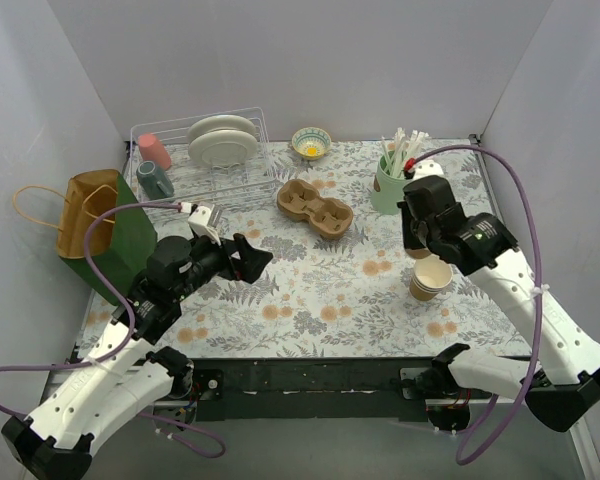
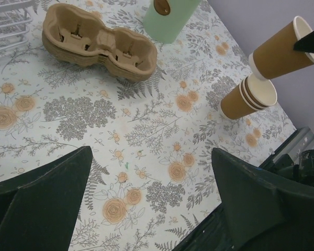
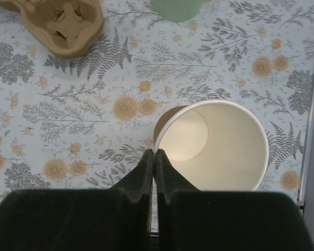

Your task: Pack the takeout coffee

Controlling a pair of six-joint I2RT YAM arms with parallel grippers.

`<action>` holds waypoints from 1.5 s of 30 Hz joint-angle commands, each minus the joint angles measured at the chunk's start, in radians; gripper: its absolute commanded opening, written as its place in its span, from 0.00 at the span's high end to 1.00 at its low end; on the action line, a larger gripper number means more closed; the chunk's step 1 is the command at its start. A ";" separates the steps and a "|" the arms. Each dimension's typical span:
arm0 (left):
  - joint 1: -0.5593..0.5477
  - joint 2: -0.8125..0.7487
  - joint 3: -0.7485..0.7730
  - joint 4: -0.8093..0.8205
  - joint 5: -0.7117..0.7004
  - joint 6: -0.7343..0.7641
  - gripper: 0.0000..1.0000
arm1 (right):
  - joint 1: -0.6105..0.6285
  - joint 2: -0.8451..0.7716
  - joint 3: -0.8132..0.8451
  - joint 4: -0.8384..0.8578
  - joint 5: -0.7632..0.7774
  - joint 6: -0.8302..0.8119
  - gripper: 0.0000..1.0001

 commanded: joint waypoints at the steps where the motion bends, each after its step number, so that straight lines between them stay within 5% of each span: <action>1: 0.006 -0.043 0.009 -0.005 -0.086 0.022 0.02 | 0.086 0.044 0.036 0.090 -0.083 0.009 0.99; 16: 0.006 -0.288 -0.014 -0.012 -0.386 -0.007 0.02 | 0.573 0.262 -0.122 0.371 0.034 0.088 0.99; 33: 0.006 -0.302 -0.009 -0.032 -0.436 -0.018 0.02 | 0.683 0.406 -0.260 0.586 0.045 0.028 0.98; 40: 0.006 -0.267 -0.011 -0.039 -0.431 -0.012 0.02 | 0.693 0.406 -0.217 0.527 0.051 0.052 0.71; 45: 0.006 -0.236 -0.009 -0.049 -0.445 -0.009 0.02 | 0.693 0.381 -0.190 0.480 0.038 0.077 0.68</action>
